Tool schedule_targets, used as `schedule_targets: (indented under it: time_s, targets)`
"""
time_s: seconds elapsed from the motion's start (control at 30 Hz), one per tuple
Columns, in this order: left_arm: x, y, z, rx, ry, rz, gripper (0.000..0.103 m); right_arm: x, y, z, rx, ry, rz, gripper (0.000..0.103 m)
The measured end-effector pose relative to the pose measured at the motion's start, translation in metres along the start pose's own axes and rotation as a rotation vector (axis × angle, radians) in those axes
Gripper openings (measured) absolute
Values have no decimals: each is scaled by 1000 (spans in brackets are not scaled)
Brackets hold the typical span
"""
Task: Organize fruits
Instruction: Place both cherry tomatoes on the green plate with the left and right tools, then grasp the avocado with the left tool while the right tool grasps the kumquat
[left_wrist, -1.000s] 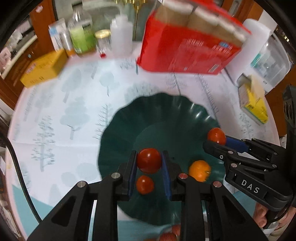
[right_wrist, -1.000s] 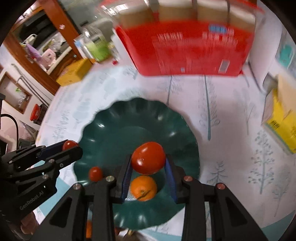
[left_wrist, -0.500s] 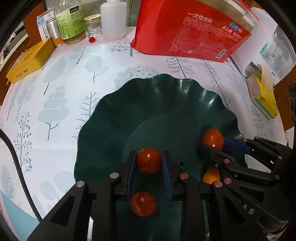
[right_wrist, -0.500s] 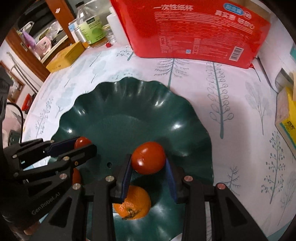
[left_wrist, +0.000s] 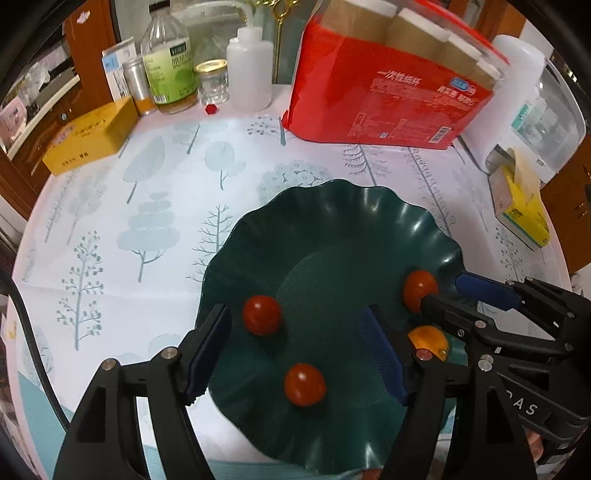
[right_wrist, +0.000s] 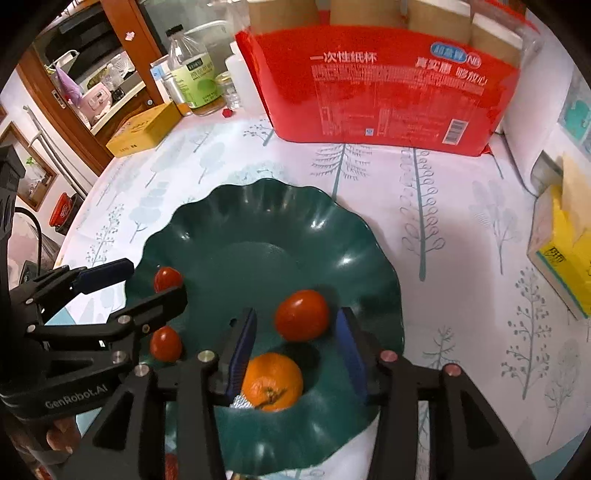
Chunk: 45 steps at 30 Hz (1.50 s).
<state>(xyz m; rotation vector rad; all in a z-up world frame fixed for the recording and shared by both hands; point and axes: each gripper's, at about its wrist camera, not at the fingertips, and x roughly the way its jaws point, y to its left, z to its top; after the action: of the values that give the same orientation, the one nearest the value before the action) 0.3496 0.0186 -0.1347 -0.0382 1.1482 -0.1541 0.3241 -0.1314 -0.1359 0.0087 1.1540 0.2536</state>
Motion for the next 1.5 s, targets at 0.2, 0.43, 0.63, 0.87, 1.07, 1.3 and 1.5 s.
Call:
schedule_targets:
  time_s: [0.2,0.43,0.63,0.87,1.07,1.3,1.5]
  targets:
    - [-30,-10,-9,29,-35,21,73,-20,6,-7,6,-17,11,46]
    - [-77,-19,-28,42,-96,12,77,-57,13,-18,12,-55,35,46]
    - [-121,-26,-45,55,-154,36,77,-93,23,-29,-7,-96,49,46]
    - [-165,-29,-67,33,-169,36,77,-135,37,-49,-58,-137,52,46]
    - [-195,-29,-90,-12,-186,25,77,-167,43,-74,-99,-155,61,46]
    - [-217,-40,-117,-7,-213,40,78,-198,41,-110,-119,-175,66,46]
    - [-220,-55,-148,6,-219,50,78,-213,30,-143,-117,-187,58,47]
